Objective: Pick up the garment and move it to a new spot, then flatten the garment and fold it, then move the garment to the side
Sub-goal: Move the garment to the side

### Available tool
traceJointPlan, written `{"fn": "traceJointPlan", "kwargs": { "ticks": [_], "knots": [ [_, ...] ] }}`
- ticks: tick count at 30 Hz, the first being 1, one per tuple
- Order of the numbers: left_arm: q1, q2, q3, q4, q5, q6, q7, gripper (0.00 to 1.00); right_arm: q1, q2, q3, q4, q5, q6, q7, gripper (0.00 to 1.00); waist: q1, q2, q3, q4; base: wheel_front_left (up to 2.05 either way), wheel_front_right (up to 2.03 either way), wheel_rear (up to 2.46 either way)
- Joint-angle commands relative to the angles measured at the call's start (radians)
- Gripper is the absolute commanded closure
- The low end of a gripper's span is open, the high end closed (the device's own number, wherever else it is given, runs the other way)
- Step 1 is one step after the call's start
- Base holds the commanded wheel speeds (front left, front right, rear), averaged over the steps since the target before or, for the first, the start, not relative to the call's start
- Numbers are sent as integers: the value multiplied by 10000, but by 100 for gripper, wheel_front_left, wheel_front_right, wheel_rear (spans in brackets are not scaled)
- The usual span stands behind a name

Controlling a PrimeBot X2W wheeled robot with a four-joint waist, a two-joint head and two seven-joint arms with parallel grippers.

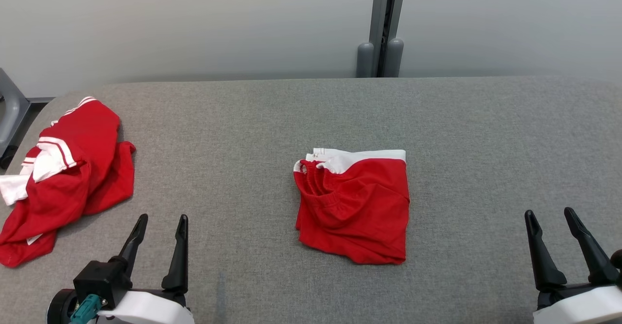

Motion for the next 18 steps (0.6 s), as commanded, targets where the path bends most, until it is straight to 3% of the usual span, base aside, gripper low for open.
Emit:
{"fn": "traceJointPlan", "kwargs": {
  "ticks": [1,9,18],
  "knots": [
    [-108,84,6,-50,-28,82,-21,0,-34,-48,2,9,7,-2,-69,0,0,0,13,8,0,0,0],
    [-524,34,-131,-128,24,-44,-69,0,-461,-222,-7,346,227,-2,34,0,0,0,411,407,0,0,0],
    [-1315,-344,-435,134,41,-264,-415,0,-1940,-687,1358,1776,779,-2,201,0,0,0,1453,1354,0,0,0]
  ]
}}
